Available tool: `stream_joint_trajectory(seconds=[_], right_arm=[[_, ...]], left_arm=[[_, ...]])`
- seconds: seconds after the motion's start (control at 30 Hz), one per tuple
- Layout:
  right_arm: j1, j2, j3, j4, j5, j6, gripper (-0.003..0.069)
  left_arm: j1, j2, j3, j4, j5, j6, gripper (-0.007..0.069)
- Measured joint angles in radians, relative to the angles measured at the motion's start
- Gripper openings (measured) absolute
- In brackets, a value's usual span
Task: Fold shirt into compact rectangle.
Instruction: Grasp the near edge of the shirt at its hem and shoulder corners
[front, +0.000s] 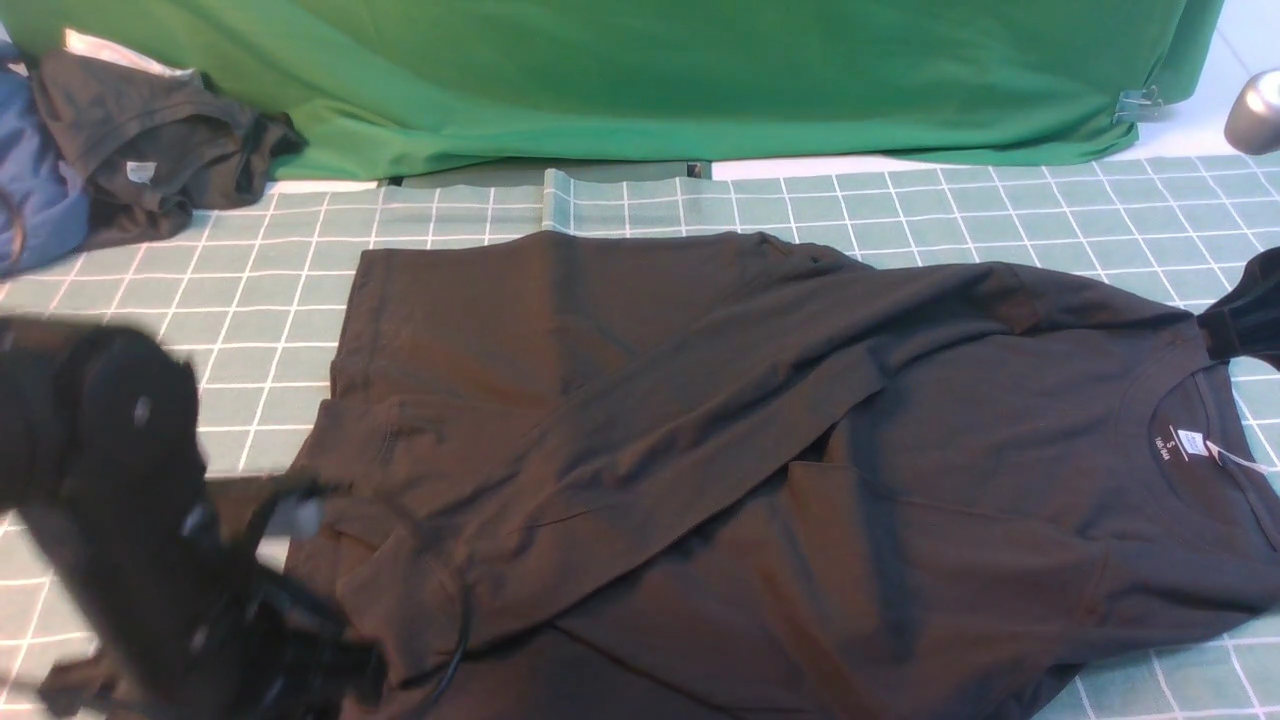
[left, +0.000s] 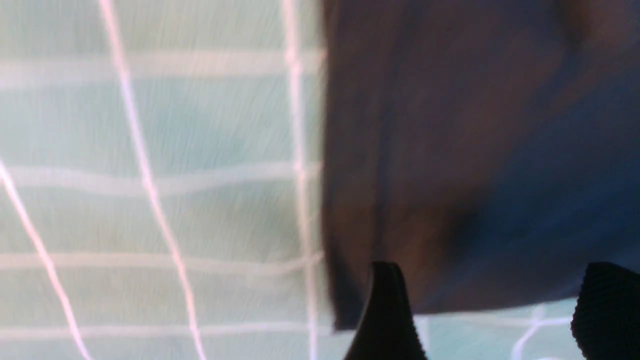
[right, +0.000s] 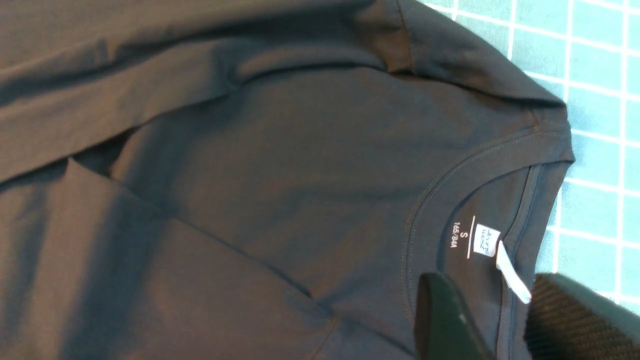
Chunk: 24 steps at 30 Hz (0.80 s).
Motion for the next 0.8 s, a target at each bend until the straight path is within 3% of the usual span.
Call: stream_joint_trajectory(seconds=[0.4, 0.7, 0.8], right_arm=[[0.0, 0.0, 0.0, 0.0, -0.023, 0.027, 0.0242], [0.0, 0.0, 0.0, 0.0, -0.023, 0.031, 0.0242], [0.0, 0.0, 0.0, 0.0, -0.023, 0.031, 0.0242]], left_arm=[[0.0, -0.062, 0.144, 0.097, -0.187, -0.086, 0.0426], [0.0, 0.037, 0.144, 0.09, -0.196, -0.089, 0.042], [0.0, 0.056, 0.141, 0.073, -0.189, -0.076, 0.0343]])
